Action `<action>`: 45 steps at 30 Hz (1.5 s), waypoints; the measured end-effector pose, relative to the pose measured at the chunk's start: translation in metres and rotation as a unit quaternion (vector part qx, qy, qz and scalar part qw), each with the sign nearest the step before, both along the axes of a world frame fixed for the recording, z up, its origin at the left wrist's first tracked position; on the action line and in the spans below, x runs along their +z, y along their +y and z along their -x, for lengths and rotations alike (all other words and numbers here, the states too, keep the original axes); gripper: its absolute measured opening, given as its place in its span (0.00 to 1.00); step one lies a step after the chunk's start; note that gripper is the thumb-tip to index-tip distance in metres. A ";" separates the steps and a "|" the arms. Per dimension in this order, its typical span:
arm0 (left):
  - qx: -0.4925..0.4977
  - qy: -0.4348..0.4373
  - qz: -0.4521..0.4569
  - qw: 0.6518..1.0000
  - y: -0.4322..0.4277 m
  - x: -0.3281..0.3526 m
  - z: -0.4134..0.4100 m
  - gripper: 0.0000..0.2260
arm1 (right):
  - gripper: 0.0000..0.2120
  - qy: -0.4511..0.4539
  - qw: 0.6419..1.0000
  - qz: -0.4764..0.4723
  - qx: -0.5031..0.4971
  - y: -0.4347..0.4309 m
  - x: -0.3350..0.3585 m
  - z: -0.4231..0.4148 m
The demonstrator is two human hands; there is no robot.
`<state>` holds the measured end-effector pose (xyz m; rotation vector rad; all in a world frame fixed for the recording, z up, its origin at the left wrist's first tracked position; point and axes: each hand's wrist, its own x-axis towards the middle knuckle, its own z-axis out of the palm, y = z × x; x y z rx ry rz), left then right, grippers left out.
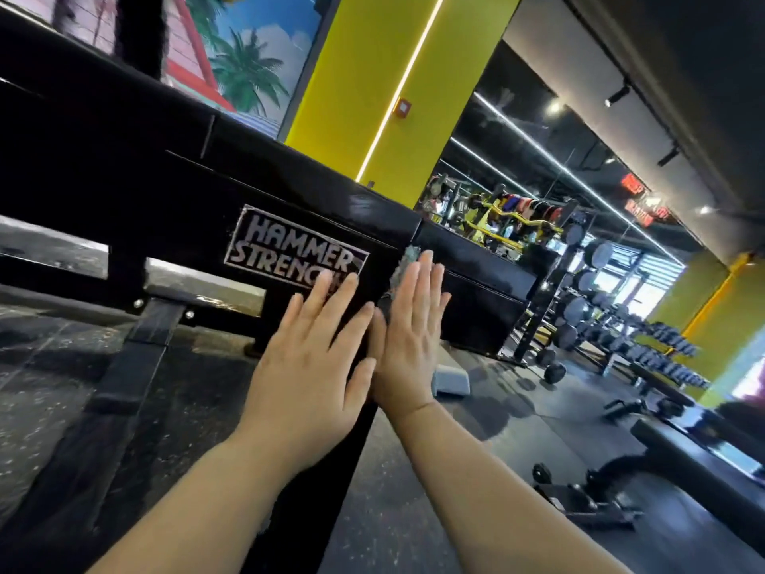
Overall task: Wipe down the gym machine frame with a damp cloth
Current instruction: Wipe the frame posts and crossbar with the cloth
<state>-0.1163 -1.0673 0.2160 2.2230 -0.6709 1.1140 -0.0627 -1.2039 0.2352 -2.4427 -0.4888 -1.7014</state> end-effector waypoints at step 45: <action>-0.232 0.516 0.441 0.697 -0.003 -0.115 0.008 0.14 | 0.31 0.147 0.940 -0.305 0.030 0.045 -0.178 0.029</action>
